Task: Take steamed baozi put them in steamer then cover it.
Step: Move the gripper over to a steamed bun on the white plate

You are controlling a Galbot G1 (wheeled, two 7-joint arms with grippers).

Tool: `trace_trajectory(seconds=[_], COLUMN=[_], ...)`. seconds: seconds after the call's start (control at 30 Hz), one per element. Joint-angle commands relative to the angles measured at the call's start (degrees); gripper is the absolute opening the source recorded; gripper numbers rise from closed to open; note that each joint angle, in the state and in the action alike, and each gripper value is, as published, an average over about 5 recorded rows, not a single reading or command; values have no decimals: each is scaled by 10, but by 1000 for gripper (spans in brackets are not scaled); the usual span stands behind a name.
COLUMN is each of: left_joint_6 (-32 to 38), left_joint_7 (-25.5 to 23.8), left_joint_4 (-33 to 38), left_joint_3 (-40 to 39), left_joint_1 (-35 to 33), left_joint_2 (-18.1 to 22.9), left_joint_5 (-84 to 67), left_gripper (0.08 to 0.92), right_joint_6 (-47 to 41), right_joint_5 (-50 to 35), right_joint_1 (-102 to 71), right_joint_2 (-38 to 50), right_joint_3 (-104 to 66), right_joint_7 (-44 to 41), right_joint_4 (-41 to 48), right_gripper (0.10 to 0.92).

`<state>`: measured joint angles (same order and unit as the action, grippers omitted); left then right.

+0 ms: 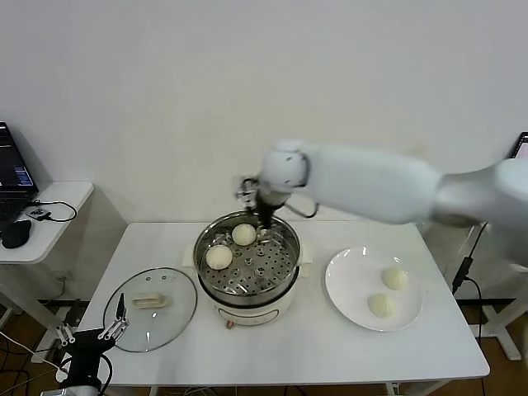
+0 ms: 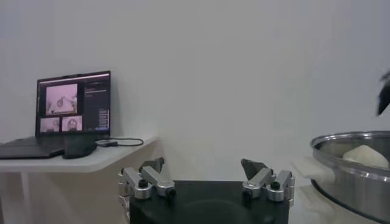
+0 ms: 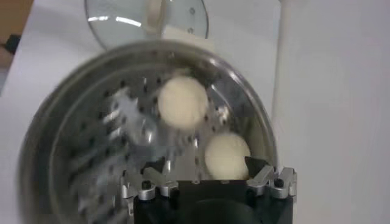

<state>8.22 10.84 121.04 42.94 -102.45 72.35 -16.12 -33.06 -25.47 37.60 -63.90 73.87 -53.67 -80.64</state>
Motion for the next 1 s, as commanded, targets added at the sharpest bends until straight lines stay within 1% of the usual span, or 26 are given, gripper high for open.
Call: trace_trajectory(seconds=[0.03,0.2,0.47,0.57,0.67,1.0], left_joint_6=[0,1,1,2,3,6], left_joint_7=[0,0,4,5,6,8], left_joint_4=[0,1,12,15,17,12], left_joint_3=[-1,-5,-10,-8,-6,-2], left_joint_1=[-5,-13,-26,-32,-37,-40], left_joint_2=[-1,0,10,14,16,20], left_joint_5=[1,9,24,28,30,34], left_gripper=[823,823,823,823,823,823], right_joint_6=[124,154,160,170,179,189], right_joint_5=[109,184,283,312,339,374], right_joint_1=[66,-37,-274,-365,-419,-454], right_joint_2=[276,380,441,445,438,390], right_joint_3=[34,-13,-180,-243,-275,-294], right_joint_7=[-138,-142,-103,-94,-86,-71], right_joint_4=[-151,-176,-176,-161,-141,-62], right_gripper=[823,823,823,823,823,823])
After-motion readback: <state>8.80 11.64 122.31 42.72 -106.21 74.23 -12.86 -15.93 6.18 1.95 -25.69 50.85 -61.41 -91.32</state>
